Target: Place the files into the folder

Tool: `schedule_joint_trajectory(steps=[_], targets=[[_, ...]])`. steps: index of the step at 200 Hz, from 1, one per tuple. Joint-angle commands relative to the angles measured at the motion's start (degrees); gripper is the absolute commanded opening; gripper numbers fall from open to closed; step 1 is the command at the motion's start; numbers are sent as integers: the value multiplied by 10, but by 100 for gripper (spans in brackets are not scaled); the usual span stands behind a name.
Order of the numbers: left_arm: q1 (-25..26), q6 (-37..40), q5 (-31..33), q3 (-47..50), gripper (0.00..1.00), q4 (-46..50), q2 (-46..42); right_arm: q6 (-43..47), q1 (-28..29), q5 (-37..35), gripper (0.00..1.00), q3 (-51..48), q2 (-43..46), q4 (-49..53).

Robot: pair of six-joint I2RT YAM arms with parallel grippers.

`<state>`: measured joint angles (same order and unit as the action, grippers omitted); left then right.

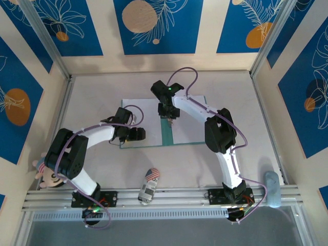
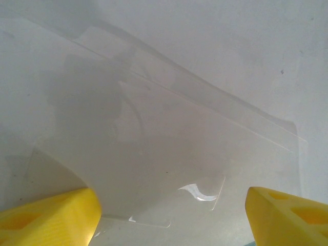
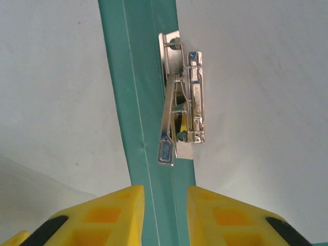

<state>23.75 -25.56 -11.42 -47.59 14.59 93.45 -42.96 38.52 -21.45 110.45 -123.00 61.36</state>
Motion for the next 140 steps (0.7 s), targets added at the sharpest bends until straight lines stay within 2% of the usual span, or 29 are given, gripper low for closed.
schedule_joint_trajectory(steps=[1,26,95,140], targets=[[-2,-3,-12,37,79,114,45,9,-4,8,32,29,-18,13],[-2,-3,-12,38,79,114,45,10,-9,12,31,37,-32,13],[-2,-3,-14,37,79,115,46,8,-11,12,21,27,-44,12],[-2,-3,-14,38,79,115,46,8,-12,14,18,25,-48,10]])
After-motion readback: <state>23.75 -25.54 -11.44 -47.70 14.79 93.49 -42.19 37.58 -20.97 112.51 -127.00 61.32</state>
